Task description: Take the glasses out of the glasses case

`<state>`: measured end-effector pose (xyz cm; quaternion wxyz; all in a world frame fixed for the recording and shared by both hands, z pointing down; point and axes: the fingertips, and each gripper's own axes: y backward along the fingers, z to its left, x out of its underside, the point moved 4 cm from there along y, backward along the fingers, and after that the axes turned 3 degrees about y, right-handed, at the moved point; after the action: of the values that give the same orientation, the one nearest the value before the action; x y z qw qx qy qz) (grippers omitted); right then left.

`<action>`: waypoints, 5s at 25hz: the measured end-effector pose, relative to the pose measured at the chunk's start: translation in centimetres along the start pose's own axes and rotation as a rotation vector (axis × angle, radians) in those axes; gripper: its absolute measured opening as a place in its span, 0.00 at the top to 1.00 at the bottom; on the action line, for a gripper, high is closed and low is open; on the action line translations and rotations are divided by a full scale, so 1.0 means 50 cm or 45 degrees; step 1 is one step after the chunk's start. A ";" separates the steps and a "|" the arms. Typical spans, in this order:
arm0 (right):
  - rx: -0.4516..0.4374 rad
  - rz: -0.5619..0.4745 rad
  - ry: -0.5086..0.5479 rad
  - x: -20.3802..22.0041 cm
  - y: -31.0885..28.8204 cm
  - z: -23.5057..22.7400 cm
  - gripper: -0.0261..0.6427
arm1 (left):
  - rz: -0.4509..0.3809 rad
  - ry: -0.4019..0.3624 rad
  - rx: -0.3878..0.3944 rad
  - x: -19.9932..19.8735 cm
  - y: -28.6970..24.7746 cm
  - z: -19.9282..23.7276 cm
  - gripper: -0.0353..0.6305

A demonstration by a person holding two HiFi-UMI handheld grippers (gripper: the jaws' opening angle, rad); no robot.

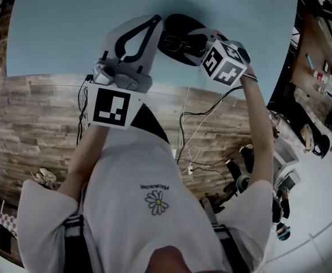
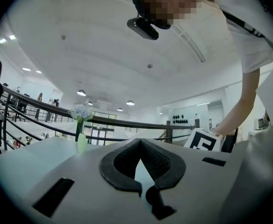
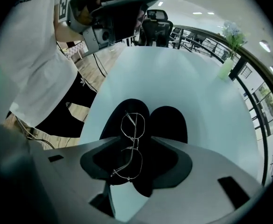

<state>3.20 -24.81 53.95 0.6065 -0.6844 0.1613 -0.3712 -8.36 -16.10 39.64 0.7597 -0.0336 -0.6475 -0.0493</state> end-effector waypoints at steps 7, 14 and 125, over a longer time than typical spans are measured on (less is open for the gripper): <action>-0.082 0.057 0.039 0.011 -0.043 0.010 0.70 | 0.063 -0.030 -0.019 0.038 0.005 0.017 0.92; -0.070 0.049 -0.014 0.013 -0.057 -0.001 0.69 | 0.059 -0.022 -0.052 0.044 0.011 0.043 0.92; 2.294 -1.302 -0.994 -0.029 0.678 0.378 0.82 | -0.510 -0.366 0.344 -0.380 0.037 -0.208 0.92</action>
<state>23.31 -17.60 21.52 0.6671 -0.0485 -0.6719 -0.3181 -0.93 -14.86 19.28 0.6328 0.1898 -0.7431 -0.1064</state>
